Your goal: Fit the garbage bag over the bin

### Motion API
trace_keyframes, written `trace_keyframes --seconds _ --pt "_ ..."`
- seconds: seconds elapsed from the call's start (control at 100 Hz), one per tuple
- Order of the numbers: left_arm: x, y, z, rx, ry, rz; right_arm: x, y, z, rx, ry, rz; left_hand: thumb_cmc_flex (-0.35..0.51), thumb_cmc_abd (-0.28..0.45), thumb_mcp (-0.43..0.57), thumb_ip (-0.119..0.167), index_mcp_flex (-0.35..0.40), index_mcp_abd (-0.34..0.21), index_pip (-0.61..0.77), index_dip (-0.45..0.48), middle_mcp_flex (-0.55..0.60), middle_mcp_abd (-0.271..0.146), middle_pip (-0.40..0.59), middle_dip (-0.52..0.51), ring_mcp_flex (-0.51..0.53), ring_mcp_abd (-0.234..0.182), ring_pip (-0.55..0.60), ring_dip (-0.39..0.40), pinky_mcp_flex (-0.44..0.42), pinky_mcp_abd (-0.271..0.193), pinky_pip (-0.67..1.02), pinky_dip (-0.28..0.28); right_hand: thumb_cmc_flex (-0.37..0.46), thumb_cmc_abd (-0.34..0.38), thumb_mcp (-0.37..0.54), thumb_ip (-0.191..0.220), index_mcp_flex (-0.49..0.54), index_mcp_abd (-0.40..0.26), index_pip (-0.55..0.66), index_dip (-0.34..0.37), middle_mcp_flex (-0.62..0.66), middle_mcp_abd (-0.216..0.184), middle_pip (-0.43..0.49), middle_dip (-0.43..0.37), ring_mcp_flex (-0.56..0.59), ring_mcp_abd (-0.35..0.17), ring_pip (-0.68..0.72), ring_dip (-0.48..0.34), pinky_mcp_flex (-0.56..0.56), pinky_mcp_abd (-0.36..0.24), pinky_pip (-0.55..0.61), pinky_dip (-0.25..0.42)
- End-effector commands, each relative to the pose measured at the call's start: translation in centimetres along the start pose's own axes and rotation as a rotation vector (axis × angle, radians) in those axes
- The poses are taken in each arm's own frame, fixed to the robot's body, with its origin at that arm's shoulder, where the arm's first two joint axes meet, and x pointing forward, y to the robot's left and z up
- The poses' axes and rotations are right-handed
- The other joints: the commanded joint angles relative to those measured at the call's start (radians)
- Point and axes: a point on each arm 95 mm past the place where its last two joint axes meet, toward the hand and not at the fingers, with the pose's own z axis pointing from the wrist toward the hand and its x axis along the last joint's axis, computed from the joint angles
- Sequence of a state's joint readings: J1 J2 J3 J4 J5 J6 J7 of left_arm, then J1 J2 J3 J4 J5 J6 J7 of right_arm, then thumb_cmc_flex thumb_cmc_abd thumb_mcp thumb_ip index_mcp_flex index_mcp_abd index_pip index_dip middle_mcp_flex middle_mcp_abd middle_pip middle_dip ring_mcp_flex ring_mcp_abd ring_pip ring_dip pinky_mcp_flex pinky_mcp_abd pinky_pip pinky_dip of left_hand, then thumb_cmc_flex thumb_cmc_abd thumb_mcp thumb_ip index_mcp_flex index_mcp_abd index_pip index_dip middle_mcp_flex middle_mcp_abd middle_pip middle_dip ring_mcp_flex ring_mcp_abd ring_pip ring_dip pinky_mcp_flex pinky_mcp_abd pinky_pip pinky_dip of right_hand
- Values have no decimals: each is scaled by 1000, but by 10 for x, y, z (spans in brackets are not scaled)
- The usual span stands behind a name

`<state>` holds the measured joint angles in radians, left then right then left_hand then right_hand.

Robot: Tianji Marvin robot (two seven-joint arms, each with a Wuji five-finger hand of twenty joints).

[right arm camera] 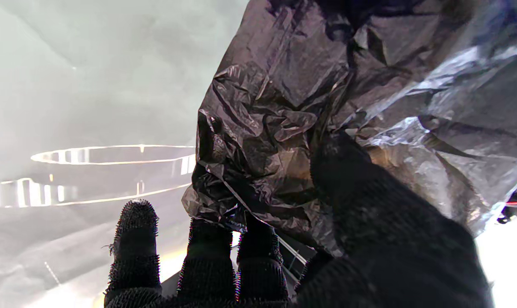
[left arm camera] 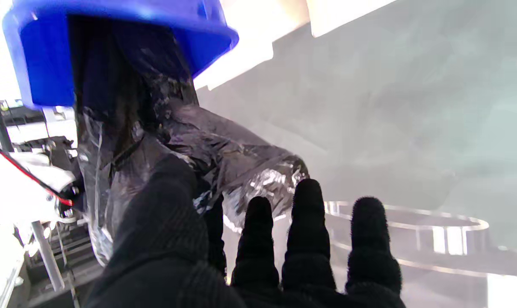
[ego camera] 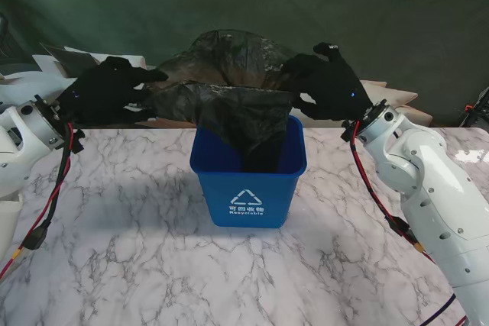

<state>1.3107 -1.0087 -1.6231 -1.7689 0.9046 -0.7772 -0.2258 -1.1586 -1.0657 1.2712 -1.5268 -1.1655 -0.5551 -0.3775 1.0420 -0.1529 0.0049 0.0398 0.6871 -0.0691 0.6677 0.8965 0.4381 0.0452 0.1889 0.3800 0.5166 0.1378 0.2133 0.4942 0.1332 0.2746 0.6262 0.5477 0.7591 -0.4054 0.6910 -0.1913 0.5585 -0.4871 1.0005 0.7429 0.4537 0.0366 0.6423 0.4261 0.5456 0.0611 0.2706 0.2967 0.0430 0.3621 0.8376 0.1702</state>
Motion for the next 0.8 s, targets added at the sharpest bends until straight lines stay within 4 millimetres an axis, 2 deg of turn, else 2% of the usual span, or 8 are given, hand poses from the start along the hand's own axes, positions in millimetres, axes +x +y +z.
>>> trace_keyframes --seconds 0.0,0.21,0.58,0.69,0.79 --pt "2 9 1 -70 10 10 -5 -7 -6 30 -20 4 46 31 5 -10 -21 0 -7 19 15 2 -18 -3 20 -9 -1 1 -15 7 1 23 45 60 -8 8 -1 -74 78 3 2 0 27 5 -4 -8 14 9 -13 -24 11 -3" --pt "14 25 0 -139 38 6 -5 -13 -13 45 -24 3 53 25 9 -7 -15 12 -12 31 30 7 -17 -2 27 -8 2 2 -11 6 1 23 43 60 -10 11 -1 -82 76 0 6 -2 22 0 0 -8 14 7 -7 -23 17 0" --pt "21 35 -22 -144 31 44 -7 -12 -20 51 -48 28 47 23 13 -3 -8 14 -25 41 54 15 -15 6 33 -8 3 4 -10 7 0 22 44 65 -9 12 -1 -79 74 -5 12 -6 16 -6 -2 -8 9 4 1 -28 22 3" --pt "22 32 -24 -125 32 63 -5 -14 -20 70 -26 34 45 26 14 -2 -11 14 -30 44 54 16 -18 7 31 -7 2 4 -11 5 -1 22 39 70 3 11 -4 -74 37 -63 14 -8 -8 -22 -1 -7 -4 -2 1 -28 23 8" --pt "23 28 -23 -109 38 83 -4 -15 -20 85 -11 45 43 27 14 -1 -13 12 -33 47 56 16 -18 9 30 -8 2 4 -13 4 0 23 -3 48 11 12 -42 -51 27 -133 9 -7 -38 -46 -6 -6 -22 -10 1 -28 21 11"
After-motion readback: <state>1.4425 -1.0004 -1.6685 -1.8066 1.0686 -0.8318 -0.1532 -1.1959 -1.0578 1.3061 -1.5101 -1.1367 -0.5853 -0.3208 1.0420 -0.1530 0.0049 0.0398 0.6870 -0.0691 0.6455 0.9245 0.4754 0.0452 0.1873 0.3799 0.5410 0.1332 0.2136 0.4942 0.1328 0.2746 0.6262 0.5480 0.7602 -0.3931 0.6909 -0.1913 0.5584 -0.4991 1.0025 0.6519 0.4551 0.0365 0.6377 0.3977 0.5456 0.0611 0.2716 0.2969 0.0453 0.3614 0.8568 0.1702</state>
